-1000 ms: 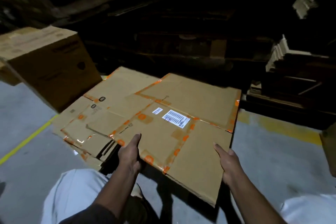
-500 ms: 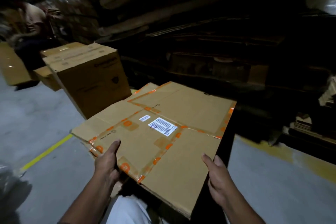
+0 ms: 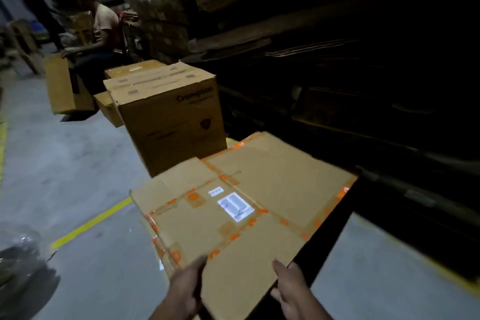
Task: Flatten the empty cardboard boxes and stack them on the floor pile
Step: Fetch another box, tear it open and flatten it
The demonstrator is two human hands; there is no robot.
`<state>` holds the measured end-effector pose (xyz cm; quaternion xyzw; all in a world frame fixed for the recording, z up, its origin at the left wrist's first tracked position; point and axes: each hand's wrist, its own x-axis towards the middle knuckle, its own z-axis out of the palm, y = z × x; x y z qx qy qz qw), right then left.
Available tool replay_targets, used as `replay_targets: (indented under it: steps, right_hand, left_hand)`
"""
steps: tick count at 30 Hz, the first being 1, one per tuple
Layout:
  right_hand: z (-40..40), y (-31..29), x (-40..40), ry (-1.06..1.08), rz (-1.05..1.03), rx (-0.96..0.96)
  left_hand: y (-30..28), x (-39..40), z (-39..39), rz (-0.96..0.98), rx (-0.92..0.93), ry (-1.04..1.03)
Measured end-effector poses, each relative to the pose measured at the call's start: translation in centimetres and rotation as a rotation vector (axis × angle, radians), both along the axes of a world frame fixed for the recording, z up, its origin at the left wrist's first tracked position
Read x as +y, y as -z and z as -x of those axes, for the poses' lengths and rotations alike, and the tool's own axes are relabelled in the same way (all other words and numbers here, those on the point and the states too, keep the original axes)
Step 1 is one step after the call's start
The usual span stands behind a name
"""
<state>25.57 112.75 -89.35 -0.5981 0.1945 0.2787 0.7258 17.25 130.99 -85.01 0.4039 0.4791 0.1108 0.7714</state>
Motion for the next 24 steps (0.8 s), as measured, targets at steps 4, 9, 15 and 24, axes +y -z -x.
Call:
replay_targets:
  steps: [4,9,15,24]
  right_hand:
    - [-0.6,4.2,0.9,-0.148,0.118,0.125]
    - [-1.4,6.4,3.1,-0.214,0.326,0.063]
    - [-2.2,7.8,4.8,-0.356,0.571,-0.006]
    - [-3.1,6.9,6.3,-0.409,0.286,0.096]
  left_hand:
    - [5.3,0.5,-0.2,-0.036,0.222,-0.116]
    - [13.6,4.9,-0.9,-0.219,0.379,-0.087]
    - [12.9,5.5,-1.5,-0.334,0.449,-0.042]
    - [15.1,6.9,0.7,-0.286,0.499,0.052]
